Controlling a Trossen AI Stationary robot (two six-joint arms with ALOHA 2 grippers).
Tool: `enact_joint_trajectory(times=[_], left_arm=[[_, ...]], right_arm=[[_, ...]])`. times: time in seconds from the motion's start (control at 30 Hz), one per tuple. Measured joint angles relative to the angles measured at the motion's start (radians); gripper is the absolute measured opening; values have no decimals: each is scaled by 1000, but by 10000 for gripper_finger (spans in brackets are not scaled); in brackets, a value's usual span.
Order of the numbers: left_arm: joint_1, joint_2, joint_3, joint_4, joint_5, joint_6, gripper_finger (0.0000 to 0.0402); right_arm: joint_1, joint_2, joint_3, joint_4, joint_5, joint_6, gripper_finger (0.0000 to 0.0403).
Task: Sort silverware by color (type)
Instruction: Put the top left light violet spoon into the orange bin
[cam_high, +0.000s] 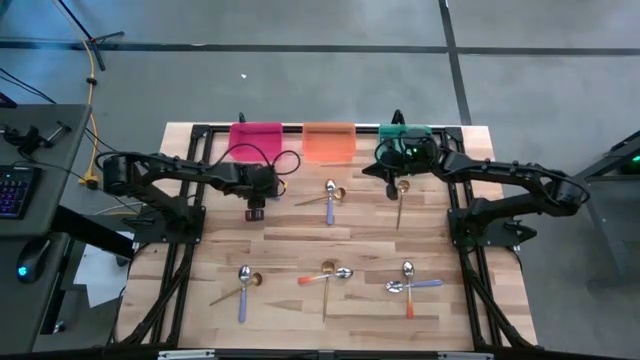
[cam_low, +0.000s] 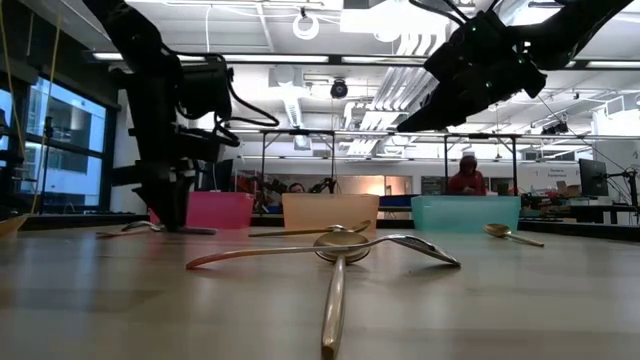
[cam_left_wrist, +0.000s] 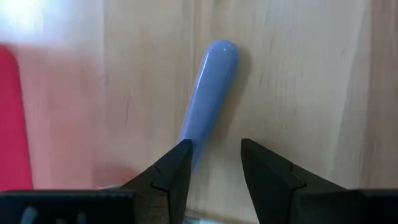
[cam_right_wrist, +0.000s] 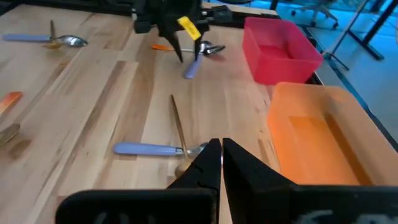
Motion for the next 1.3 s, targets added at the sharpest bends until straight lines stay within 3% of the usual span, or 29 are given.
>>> enact_joint_trajectory(times=[0.27,0.53,0.77,0.93,1.17,1.3], left_arm=[[1,-15,25,-17,2,6,133],[80,7,27,-15,-7,28,133],[126,51,33,-29,81,55,131],[129,92,37,-43,89,88,106],[121,69,49,-69,89,122,37],[116,42,57,-72,93,121,33]], right_arm=[[28,0,0,0,-1,-36,0],[50,0,0,0,-2,-88,0],[57,0,0,-5,-2,-83,0],[84,0,0,-5,-2,-83,0],[119,1,0,0,-2,-81,0],[122,1,0,1,2,-58,0]])
